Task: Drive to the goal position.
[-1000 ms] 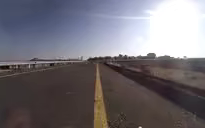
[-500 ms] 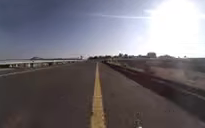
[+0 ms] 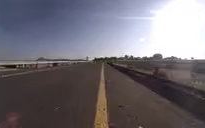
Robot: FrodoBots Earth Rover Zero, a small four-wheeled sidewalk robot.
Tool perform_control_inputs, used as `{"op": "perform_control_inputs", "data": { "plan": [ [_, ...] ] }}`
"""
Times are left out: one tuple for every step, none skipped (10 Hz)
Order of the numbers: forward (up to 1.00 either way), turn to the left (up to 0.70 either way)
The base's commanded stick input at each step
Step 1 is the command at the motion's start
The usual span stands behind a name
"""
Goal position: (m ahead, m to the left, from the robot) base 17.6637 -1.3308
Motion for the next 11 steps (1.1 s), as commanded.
{"op": "perform_control_inputs", "data": {
  "plan": [
    [0.7, 0.0],
    [0.7, 0.0],
    [0.7, 0.0],
    [0.7, 0.0],
    [0.7, 0.0],
    [0.7, 0.0],
    [0.7, 0.0],
    [0.7, 0.0],
    [0.7, 0.0],
    [0.7, 0.0],
    [0.7, 0.0]
  ]
}}
